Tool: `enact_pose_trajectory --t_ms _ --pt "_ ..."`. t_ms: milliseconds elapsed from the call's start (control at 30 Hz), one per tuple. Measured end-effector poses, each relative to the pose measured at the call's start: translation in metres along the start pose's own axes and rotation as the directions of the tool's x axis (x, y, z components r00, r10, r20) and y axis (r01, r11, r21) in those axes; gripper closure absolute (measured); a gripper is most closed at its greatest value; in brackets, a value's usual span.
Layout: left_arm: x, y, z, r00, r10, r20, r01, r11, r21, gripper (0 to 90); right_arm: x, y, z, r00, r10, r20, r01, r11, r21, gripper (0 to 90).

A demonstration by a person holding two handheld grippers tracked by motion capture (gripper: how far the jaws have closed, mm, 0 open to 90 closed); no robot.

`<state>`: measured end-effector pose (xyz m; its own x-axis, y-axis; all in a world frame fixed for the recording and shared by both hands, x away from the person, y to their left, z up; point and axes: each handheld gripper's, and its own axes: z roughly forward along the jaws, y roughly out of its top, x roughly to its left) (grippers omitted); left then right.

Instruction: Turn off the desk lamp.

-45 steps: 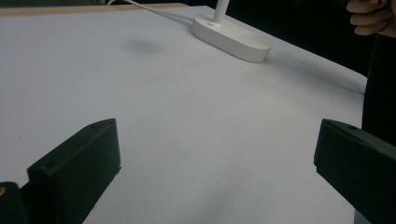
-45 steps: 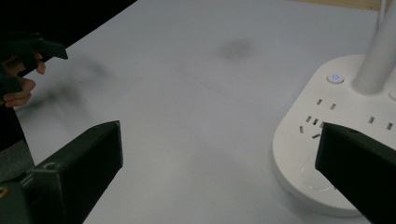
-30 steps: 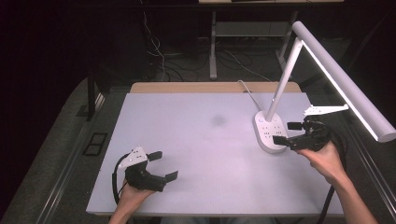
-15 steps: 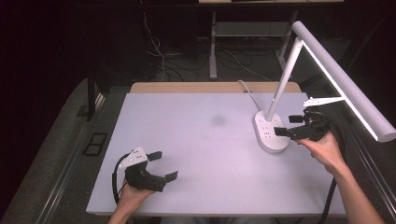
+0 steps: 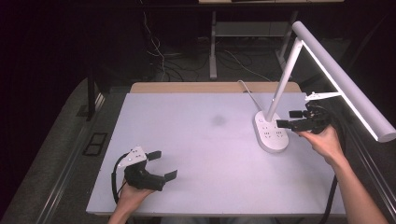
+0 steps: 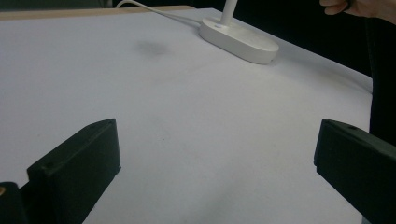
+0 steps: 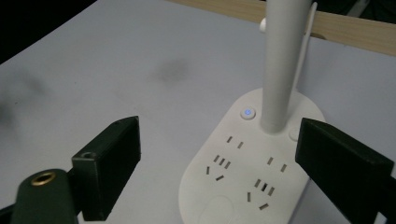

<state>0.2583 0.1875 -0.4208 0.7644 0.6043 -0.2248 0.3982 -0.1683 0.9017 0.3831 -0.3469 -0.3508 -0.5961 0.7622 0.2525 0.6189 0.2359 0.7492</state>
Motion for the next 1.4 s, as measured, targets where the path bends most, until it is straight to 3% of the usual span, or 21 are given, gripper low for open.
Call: enact_pose_trajectory --t_ms 167,267,400,433,467,500,533,600,833,1133,1400 --pt "0.001 0.0 -0.001 1.0 -0.003 0.001 0.003 1.0 0.0 0.0 -0.009 0.004 0.004 0.9999 0.014 0.003 -0.014 1.0 0.016 24.2" --pt "0.001 0.0 -0.001 1.0 -0.008 0.005 0.008 1.0 -0.003 0.0 -0.016 0.006 0.006 0.9999 0.015 -0.006 -0.015 1.0 0.011 35.0" --pt "0.001 0.0 -0.001 1.0 -0.006 0.006 0.006 1.0 -0.003 0.0 -0.029 0.004 0.012 0.9987 0.05 0.003 -0.05 0.999 0.0 49.3" --pt "0.001 0.0 -0.002 1.0 -0.005 0.006 0.005 1.0 -0.004 0.0 -0.029 0.004 0.012 0.9987 0.05 0.003 -0.05 0.999 0.0 49.3" --pt "0.001 0.0 -0.002 1.0 -0.005 0.006 0.005 1.0 -0.003 0.0 -0.032 0.004 0.015 0.9983 0.057 0.01 -0.057 0.998 -0.003 54.9" --pt "0.001 0.0 -0.002 1.0 -0.007 0.006 0.007 1.0 -0.004 0.0 -0.032 0.004 0.015 0.9983 0.057 0.01 -0.057 0.998 -0.003 54.9" --pt "0.001 0.0 -0.002 0.9999 -0.009 0.005 0.009 1.0 -0.003 0.0 -0.035 0.003 0.017 0.9977 0.065 0.018 -0.065 0.998 -0.009 64.0" --pt "0.002 0.0 -0.002 0.9999 -0.011 0.007 0.011 0.9999 -0.003 0.0 -0.039 0.003 0.019 0.9968 0.075 0.027 -0.074 0.997 -0.012 72.7" --pt "0.001 0.0 -0.002 0.9999 -0.003 0.011 0.003 1.0 -0.002 0.0 -0.043 0.003 0.032 0.9937 0.089 0.069 -0.09 0.996 0.018 89.8" --pt "0.002 0.0 -0.003 1.0 -0.003 0.008 0.003 1.0 -0.006 0.0 -0.053 0.0 0.049 0.9858 0.126 0.11 -0.132 0.99 0.042 90.0" --pt "0.002 0.0 -0.003 0.9999 -0.009 0.01 0.009 0.9999 -0.012 0.0 -0.065 -0.004 0.059 0.9788 0.155 0.134 -0.16 0.987 0.03 90.0"
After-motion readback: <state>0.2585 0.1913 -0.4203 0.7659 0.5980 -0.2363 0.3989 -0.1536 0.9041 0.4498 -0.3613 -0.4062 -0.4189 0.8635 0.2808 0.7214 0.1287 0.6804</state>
